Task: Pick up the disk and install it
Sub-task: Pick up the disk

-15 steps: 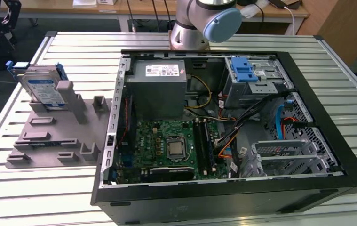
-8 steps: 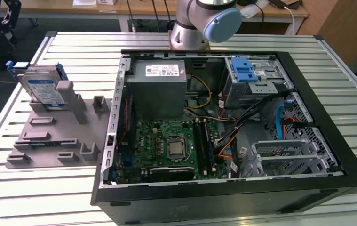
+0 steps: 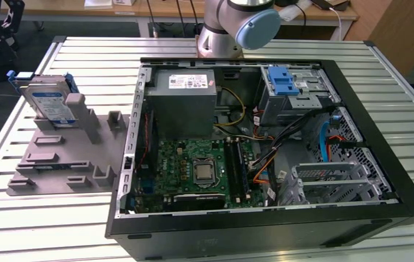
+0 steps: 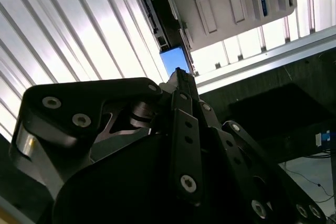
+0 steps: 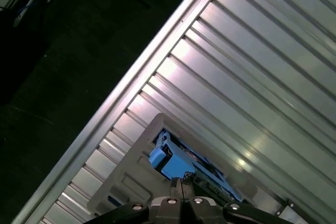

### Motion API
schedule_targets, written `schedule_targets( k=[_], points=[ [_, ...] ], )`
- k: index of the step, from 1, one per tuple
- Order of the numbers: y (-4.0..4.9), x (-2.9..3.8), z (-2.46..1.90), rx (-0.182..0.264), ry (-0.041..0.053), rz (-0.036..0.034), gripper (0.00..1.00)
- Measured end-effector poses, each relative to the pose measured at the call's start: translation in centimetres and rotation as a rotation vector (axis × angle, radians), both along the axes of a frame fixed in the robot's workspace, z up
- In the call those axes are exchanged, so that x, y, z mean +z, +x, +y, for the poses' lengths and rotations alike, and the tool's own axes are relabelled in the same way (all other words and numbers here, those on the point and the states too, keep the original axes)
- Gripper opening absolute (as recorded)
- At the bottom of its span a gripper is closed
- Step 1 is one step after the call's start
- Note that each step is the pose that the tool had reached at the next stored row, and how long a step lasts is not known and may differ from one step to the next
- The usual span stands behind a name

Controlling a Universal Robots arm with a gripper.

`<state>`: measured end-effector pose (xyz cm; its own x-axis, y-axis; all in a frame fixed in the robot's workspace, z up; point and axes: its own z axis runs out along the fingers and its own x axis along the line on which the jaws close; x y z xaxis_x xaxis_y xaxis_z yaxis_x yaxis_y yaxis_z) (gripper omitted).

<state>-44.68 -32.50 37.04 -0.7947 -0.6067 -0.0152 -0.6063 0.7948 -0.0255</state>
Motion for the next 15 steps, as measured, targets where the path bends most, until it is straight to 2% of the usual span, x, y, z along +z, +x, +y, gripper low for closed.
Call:
schedule_targets(
  k=[15],
  points=[
    [0.00,0.00,0.00,0.065,0.0000,0.0000,0.11]
  ],
)
